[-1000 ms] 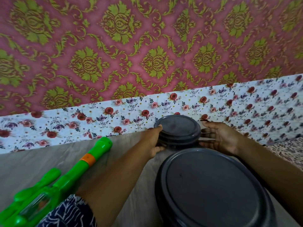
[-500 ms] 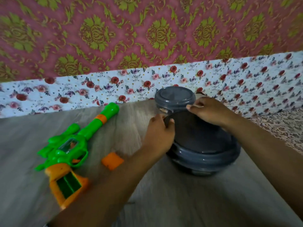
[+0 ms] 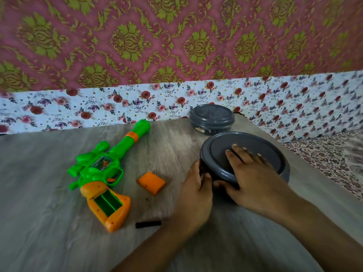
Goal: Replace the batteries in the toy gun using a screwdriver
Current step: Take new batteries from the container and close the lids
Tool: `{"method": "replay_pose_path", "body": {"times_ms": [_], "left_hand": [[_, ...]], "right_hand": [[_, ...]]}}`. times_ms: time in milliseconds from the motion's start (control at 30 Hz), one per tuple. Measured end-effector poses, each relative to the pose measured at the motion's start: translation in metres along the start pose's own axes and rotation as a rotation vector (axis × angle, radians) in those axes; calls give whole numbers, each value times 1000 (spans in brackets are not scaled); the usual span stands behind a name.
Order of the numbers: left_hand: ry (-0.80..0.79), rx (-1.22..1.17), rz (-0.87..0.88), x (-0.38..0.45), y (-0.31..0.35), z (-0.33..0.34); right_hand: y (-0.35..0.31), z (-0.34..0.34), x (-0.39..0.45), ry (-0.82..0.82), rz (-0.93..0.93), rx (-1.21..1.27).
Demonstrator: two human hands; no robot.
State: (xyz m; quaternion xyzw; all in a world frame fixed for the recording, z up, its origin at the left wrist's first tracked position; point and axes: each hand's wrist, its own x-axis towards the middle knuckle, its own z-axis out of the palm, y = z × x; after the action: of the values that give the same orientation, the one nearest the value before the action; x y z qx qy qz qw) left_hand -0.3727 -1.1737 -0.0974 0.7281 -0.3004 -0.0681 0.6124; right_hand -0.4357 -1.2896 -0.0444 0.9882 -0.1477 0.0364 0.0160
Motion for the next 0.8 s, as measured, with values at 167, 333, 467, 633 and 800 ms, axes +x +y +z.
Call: {"method": "replay_pose_path", "body": {"times_ms": [167, 333, 467, 633, 800], "left_hand": [[41, 110, 75, -8, -9, 0], [18, 227, 68, -11, -13, 0], [-50, 234, 73, -13, -9, 1], [-318, 452, 100, -19, -7, 2], [-350, 545, 90, -19, -11, 9]], "right_hand": [[-3, 12, -4, 91, 7, -95], [-6, 14, -9, 122, 3, -129], [-6, 16, -9, 145, 13, -129], [-4, 17, -8, 140, 22, -119], [-5, 16, -7, 161, 16, -119]]}}
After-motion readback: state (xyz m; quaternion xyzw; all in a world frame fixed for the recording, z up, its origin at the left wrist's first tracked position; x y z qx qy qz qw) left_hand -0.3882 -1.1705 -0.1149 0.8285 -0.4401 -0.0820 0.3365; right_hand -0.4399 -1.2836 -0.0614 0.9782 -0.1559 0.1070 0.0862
